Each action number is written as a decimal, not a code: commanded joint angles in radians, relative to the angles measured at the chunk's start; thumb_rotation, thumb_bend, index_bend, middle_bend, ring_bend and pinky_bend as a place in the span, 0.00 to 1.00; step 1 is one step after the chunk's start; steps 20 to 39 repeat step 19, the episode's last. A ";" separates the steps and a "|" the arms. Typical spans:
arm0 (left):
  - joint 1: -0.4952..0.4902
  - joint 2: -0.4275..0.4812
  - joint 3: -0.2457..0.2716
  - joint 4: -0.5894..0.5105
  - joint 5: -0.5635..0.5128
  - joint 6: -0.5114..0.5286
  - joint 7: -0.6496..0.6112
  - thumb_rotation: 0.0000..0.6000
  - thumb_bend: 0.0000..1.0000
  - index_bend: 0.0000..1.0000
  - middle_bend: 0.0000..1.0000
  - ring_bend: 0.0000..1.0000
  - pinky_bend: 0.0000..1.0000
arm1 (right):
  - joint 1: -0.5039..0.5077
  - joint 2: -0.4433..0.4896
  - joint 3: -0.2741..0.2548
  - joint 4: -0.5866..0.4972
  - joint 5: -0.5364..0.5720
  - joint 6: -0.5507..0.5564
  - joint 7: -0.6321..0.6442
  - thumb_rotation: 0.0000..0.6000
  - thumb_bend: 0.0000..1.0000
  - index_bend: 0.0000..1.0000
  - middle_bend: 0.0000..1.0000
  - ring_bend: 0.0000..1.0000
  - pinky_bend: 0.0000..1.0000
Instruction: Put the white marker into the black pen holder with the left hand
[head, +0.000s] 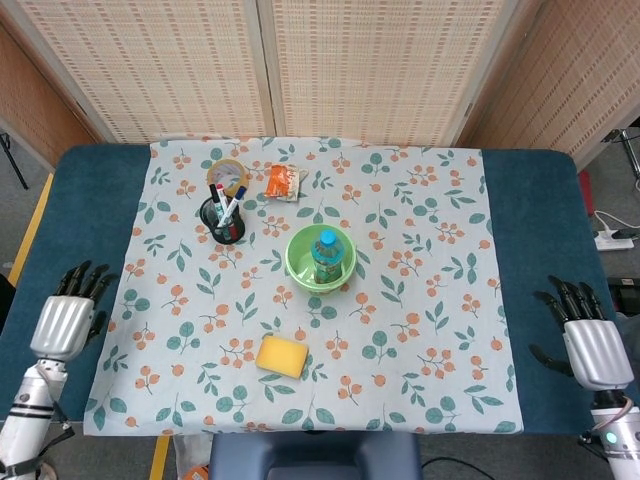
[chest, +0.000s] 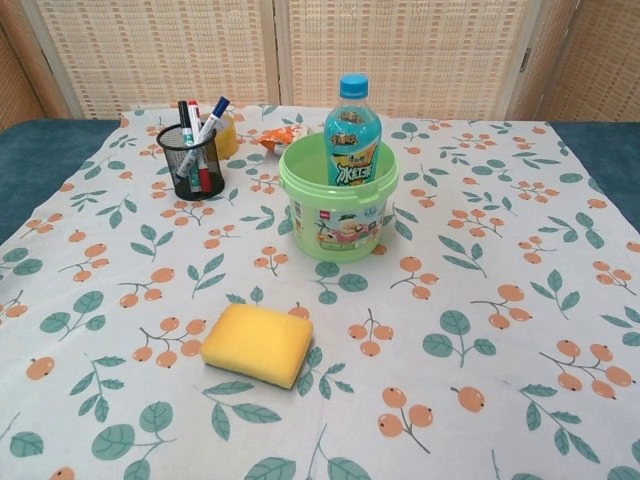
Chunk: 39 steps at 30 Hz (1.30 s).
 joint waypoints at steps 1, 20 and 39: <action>0.038 -0.005 0.006 0.037 -0.023 0.010 0.004 1.00 0.42 0.21 0.08 0.02 0.11 | -0.001 0.000 -0.001 -0.003 -0.003 0.003 -0.003 1.00 0.13 0.22 0.03 0.07 0.00; 0.077 -0.035 -0.028 0.074 -0.021 -0.017 -0.012 1.00 0.42 0.23 0.09 0.02 0.11 | -0.003 -0.002 -0.002 -0.007 -0.004 0.011 -0.017 1.00 0.13 0.22 0.03 0.07 0.00; 0.077 -0.035 -0.028 0.074 -0.021 -0.017 -0.012 1.00 0.42 0.23 0.09 0.02 0.11 | -0.003 -0.002 -0.002 -0.007 -0.004 0.011 -0.017 1.00 0.13 0.22 0.03 0.07 0.00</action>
